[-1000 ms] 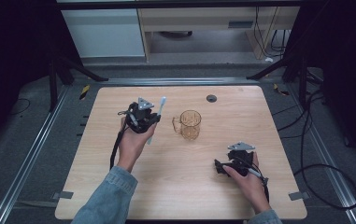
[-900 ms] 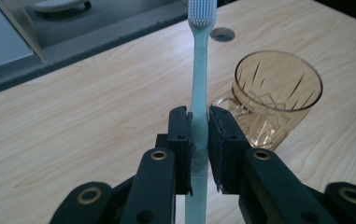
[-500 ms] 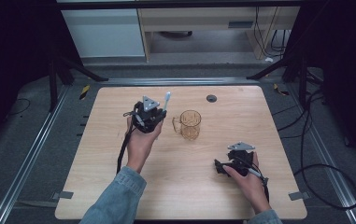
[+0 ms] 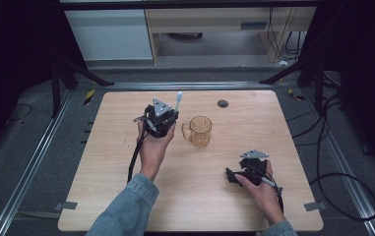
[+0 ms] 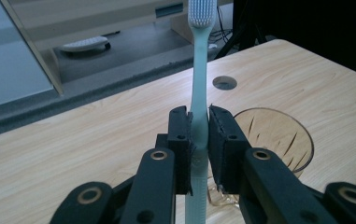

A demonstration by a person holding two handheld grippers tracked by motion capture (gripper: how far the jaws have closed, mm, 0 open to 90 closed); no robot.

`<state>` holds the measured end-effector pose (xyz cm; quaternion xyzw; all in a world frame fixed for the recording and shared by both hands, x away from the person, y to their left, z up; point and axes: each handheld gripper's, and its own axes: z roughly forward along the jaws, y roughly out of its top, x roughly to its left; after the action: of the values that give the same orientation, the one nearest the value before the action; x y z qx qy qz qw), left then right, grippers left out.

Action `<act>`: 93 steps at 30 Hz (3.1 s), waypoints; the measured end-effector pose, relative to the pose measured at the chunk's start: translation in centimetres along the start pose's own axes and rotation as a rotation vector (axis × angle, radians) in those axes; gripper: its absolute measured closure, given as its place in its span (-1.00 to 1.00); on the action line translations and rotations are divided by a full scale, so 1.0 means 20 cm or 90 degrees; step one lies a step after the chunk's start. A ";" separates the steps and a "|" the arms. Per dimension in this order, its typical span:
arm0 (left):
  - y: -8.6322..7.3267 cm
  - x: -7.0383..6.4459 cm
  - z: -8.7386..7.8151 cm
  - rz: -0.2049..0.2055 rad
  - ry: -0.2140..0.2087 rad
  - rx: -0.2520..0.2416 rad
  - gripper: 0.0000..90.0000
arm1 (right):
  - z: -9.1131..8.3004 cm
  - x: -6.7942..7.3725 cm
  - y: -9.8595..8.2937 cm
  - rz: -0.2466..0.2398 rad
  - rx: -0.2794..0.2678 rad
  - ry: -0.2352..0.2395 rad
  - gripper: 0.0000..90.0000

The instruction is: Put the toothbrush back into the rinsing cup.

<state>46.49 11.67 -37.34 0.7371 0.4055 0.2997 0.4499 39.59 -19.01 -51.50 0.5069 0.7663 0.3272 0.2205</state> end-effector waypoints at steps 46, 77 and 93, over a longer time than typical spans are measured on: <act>0.08 -0.09 -0.04 -0.017 0.015 -0.196 0.75 | 0.00 0.00 0.00 0.001 0.000 0.000 -0.99; 0.02 -0.08 0.06 -0.062 0.013 -0.259 0.75 | 0.00 0.00 0.00 0.001 0.001 0.000 -0.99; -0.05 -0.05 0.12 -0.070 0.010 -0.260 0.75 | 0.00 0.00 0.00 0.001 0.000 0.000 -0.99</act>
<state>47.53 10.01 -39.24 0.6050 0.3794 0.3568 0.6022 39.59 -19.01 -51.51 0.5071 0.7662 0.3276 0.2202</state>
